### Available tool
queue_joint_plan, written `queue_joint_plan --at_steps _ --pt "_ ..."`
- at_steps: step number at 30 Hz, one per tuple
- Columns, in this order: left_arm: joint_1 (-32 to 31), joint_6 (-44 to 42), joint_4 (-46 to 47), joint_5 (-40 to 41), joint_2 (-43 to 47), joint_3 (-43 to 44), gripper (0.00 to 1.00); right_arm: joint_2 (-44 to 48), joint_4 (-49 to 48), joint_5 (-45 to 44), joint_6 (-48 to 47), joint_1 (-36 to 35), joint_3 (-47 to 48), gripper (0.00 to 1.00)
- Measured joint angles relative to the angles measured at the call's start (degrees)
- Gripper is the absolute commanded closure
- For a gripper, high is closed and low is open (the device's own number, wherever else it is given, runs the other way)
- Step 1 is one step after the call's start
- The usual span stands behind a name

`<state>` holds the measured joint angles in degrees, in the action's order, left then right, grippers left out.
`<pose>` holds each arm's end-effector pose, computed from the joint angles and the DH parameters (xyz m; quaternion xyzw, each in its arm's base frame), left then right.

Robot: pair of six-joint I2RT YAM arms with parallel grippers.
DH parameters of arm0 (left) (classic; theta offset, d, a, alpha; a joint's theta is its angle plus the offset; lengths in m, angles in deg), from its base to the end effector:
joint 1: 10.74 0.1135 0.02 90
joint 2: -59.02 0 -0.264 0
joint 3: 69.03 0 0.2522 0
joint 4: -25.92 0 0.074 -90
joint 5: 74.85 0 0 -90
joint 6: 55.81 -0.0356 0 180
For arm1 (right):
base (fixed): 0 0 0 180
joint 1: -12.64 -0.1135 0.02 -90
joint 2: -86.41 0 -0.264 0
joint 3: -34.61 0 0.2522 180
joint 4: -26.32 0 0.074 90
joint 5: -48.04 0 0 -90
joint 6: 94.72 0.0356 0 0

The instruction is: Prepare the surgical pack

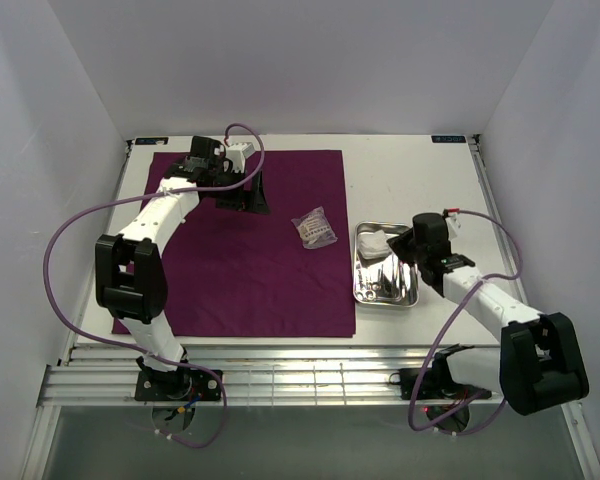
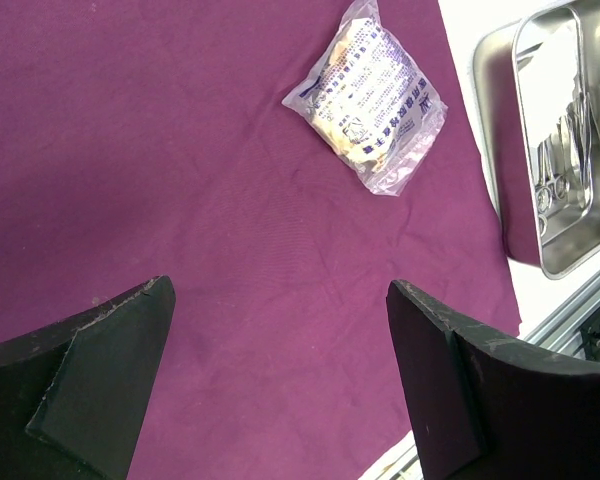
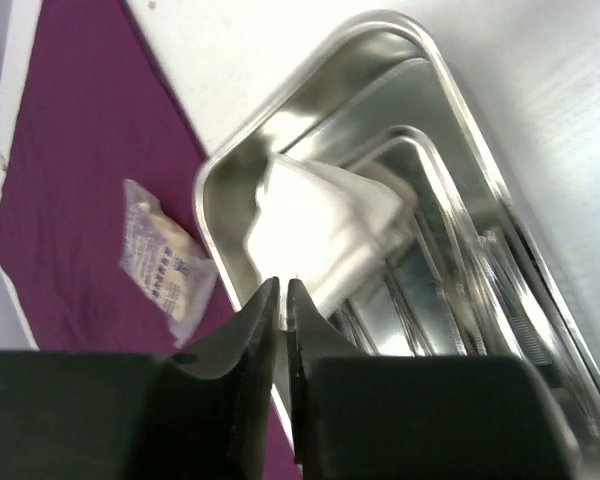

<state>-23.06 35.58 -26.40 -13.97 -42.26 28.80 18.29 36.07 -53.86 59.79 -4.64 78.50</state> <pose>0.3700 -0.0985 0.2703 0.1617 0.9138 -0.2725 0.2541 0.2331 0.0648 0.1942 0.3964 0.7851 0.2366 0.4130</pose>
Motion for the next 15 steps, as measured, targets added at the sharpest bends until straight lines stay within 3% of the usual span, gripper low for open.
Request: queue_joint_plan --at_steps 6,15 --pt "0.0 0.0 0.02 0.0 0.0 0.2 0.02 -6.27 9.51 2.58 -11.58 -0.42 12.46 0.92" --pt "-0.02 -0.22 0.0 0.72 0.0 0.2 0.02 -13.73 14.21 7.82 -15.3 -2.54 10.91 0.92"
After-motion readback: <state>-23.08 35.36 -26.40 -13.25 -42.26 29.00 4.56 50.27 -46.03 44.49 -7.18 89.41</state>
